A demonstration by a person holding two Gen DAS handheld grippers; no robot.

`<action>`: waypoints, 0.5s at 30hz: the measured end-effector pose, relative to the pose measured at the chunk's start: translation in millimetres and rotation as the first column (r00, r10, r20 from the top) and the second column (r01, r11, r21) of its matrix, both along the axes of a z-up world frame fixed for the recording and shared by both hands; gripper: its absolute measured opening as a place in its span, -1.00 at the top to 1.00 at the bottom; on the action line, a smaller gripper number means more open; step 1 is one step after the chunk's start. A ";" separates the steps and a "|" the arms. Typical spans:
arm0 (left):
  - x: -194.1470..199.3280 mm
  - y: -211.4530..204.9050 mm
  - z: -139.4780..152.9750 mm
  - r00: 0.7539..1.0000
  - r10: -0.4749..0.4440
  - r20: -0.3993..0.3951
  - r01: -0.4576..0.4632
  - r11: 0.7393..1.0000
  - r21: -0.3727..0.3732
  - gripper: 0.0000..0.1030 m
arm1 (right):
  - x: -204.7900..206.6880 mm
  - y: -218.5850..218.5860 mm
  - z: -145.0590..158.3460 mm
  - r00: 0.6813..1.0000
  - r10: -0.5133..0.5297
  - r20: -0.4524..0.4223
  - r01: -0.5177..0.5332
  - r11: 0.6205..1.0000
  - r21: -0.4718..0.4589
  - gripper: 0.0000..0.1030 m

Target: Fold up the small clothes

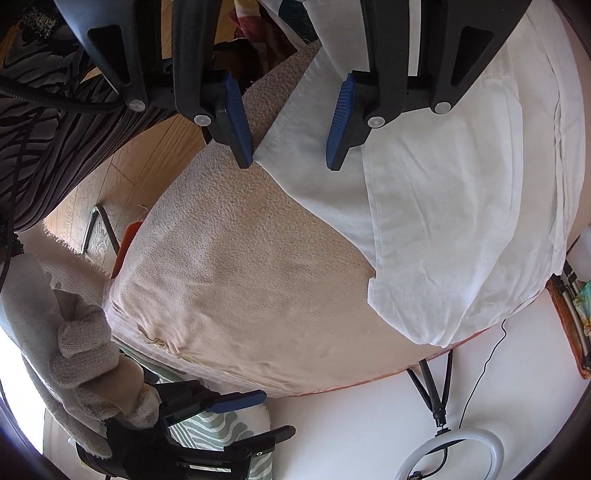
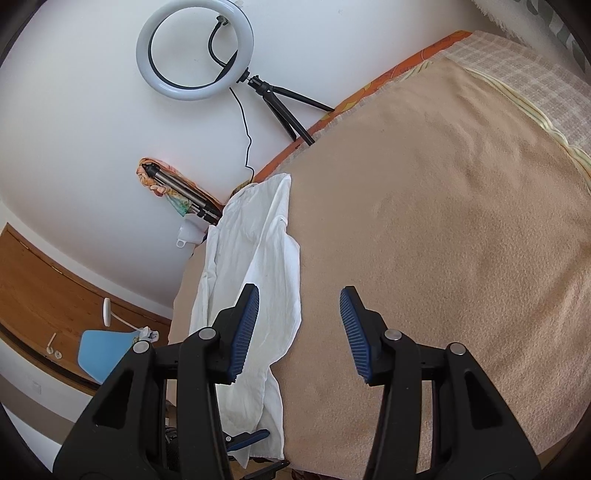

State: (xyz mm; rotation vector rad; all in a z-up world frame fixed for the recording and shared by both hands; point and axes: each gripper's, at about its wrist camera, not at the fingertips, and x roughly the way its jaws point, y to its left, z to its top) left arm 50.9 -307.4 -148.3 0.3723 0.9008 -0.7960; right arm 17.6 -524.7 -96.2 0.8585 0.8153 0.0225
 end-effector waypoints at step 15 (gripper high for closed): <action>15.4 71.1 54.7 0.980 0.159 -0.122 -0.190 0.930 -0.315 0.94 | 94.8 41.6 -52.9 0.983 0.109 -0.145 -0.117 0.992 -0.043 0.06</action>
